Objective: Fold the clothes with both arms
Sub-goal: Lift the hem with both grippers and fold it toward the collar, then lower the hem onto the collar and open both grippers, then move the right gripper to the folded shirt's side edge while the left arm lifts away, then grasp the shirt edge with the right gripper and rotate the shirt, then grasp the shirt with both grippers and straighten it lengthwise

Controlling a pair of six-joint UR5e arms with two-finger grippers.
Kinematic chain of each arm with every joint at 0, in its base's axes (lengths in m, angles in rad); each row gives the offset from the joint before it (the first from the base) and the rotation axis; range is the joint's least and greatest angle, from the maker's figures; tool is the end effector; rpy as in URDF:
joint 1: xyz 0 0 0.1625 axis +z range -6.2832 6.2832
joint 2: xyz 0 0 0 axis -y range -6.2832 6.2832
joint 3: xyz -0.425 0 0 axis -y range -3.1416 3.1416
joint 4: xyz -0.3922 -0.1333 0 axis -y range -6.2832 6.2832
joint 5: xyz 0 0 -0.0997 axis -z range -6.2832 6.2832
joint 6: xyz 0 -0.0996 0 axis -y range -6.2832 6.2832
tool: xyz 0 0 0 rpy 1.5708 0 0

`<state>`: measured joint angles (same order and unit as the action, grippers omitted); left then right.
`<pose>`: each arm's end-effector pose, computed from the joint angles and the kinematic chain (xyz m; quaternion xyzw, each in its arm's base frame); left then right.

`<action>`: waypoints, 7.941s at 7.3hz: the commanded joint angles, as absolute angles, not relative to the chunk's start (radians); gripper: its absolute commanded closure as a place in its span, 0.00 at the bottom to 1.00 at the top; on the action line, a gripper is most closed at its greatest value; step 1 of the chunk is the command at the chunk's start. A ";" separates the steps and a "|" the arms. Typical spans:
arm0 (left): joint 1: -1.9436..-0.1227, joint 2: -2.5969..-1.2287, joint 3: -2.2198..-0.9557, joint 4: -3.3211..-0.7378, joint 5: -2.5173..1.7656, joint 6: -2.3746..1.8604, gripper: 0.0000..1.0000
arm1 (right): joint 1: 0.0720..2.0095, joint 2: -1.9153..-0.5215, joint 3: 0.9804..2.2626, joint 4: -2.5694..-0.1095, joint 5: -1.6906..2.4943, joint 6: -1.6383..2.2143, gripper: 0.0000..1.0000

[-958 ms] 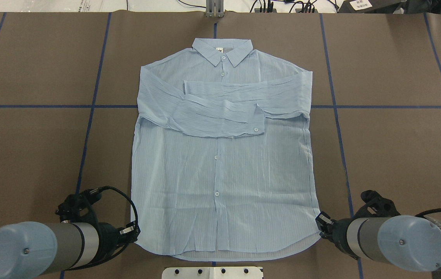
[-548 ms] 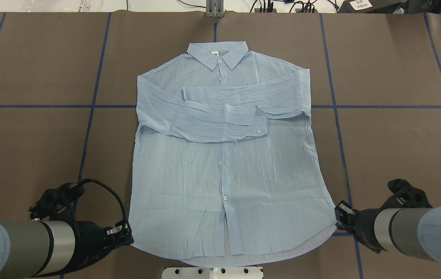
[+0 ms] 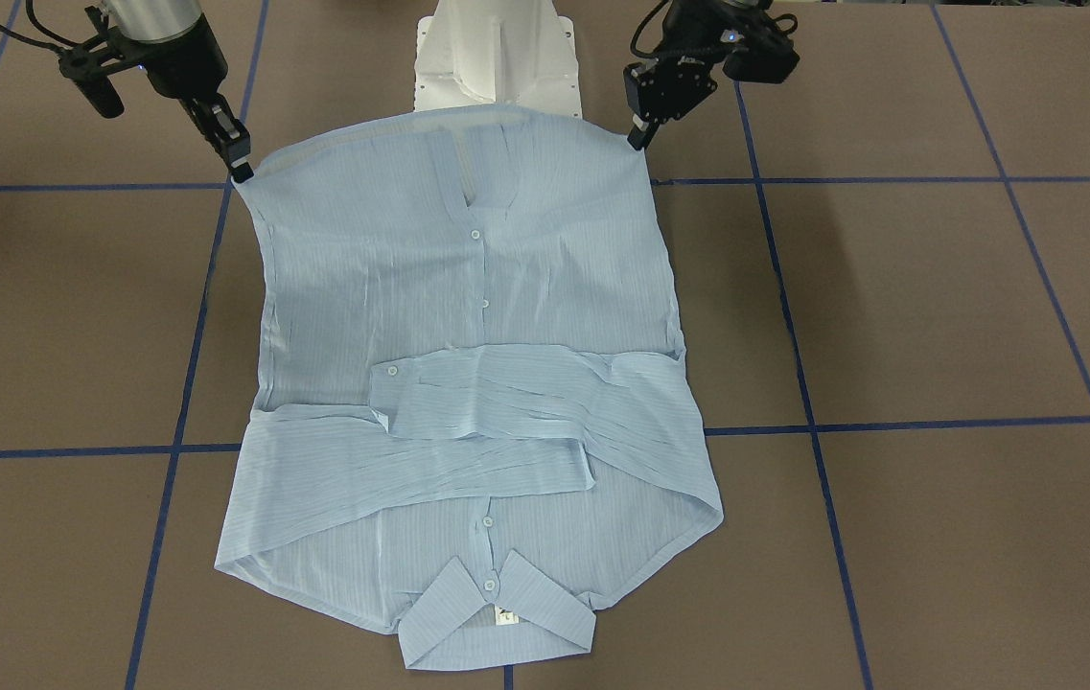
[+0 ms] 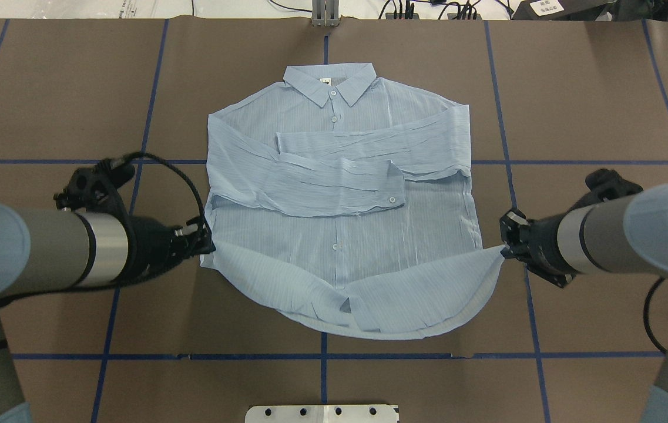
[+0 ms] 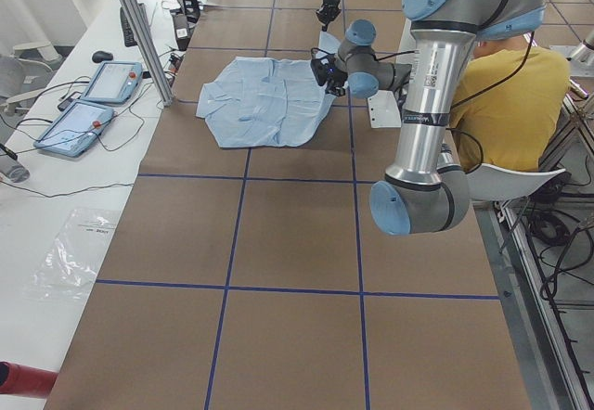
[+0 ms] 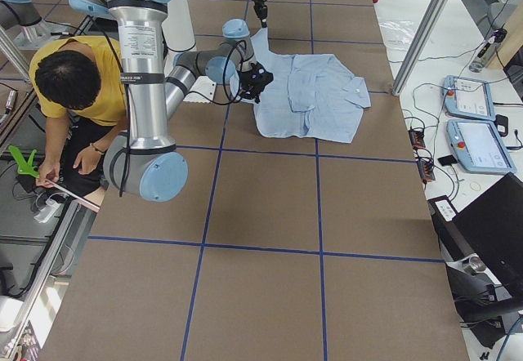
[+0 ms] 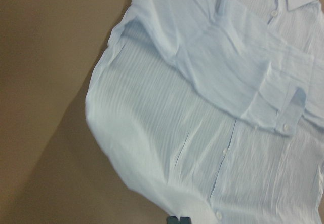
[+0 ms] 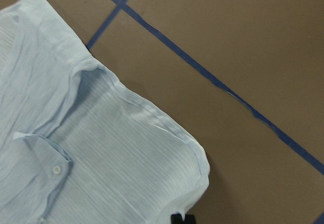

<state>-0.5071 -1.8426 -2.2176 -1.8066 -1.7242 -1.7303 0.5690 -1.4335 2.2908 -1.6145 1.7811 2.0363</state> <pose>0.3644 -0.3375 0.2088 0.0308 0.5470 -0.2338 0.8032 -0.3220 -0.3395 0.2814 -0.0759 -0.3979 0.4155 0.8144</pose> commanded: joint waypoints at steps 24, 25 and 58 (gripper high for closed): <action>-0.841 -2.169 -1.224 -2.437 -1.740 -1.407 0.20 | 0.706 -1.264 1.628 -1.097 1.859 1.927 0.00; -0.841 -2.169 -1.226 -2.436 -1.738 -1.407 0.20 | 0.703 -1.261 1.628 -1.097 1.861 1.951 0.00; -0.410 -2.052 -1.643 -2.144 -1.726 -1.812 0.23 | 0.657 -1.391 1.973 -1.264 2.109 2.358 0.00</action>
<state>-0.4100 -2.0363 -1.6752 -2.1423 -1.7432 -1.8128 0.6546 -1.3921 1.9770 -1.2638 2.1100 2.3646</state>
